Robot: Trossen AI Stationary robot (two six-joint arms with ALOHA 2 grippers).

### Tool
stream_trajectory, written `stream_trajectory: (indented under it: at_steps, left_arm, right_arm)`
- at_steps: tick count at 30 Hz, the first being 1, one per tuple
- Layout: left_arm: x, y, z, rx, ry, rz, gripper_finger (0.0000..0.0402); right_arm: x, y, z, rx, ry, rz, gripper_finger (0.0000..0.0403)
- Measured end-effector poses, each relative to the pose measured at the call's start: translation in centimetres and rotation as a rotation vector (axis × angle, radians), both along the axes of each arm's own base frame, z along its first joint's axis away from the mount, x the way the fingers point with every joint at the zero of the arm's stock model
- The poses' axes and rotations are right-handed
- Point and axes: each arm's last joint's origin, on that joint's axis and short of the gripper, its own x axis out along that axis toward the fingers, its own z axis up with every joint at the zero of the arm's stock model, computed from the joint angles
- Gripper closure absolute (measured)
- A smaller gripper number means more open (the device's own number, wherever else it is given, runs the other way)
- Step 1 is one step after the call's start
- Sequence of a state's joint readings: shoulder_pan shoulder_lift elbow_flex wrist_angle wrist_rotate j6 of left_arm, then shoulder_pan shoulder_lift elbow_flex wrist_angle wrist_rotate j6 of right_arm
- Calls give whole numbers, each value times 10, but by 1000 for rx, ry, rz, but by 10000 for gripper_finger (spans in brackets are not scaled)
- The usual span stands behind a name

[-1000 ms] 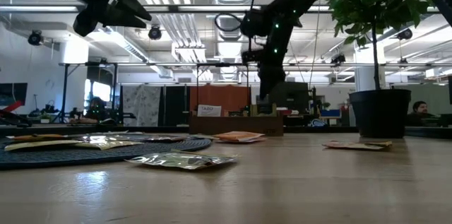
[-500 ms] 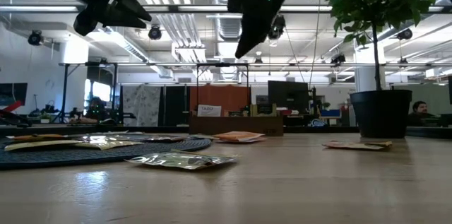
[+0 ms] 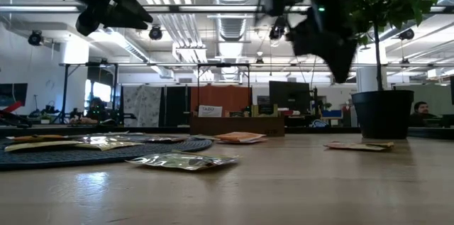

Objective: Pick & Place Tea
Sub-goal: Adjust the black potted plant

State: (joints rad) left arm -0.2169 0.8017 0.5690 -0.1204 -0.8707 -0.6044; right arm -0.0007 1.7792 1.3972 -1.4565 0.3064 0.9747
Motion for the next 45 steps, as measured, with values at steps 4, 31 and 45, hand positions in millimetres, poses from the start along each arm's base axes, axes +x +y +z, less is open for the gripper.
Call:
stream_trajectory:
  at_steps: [4,31,45]
  left_arm:
    - [1,-1,0,-6,10,-39,296]
    - [1,2,0,-4,16,-42,296]
    - [1,6,0,-40,-12,-11,296]
  right_arm:
    - [-29,26,-16,-107,-42,-219,338]
    - [-120,13,-112,-403,-124,-643,337]
    - [-119,-42,-113,-539,-138,-621,340]
